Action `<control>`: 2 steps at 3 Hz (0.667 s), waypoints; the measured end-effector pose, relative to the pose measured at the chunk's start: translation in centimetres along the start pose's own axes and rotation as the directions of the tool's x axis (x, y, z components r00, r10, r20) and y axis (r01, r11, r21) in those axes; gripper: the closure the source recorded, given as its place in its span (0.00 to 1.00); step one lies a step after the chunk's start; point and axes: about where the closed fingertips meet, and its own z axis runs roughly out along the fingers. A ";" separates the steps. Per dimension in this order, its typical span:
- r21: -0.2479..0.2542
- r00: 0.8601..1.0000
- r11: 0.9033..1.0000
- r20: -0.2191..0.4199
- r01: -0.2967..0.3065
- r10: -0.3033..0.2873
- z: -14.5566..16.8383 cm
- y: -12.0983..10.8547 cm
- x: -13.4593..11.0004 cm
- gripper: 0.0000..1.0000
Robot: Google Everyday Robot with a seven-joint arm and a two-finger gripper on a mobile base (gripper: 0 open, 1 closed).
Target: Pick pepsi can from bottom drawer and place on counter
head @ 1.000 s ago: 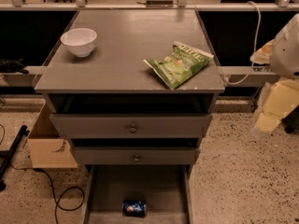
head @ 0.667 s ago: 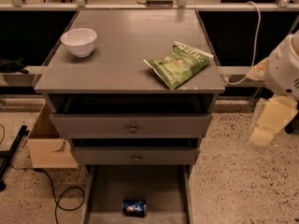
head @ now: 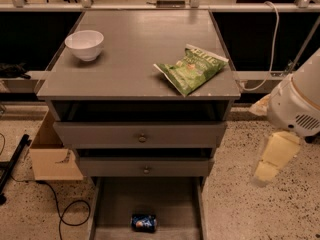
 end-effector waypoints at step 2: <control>-0.064 0.999 0.997 0.040 0.031 -0.028 2.0 1.8 -0.8 0.00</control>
Offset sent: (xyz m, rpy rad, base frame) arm -0.0087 0.0144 -0.0111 0.0516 0.0256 0.0385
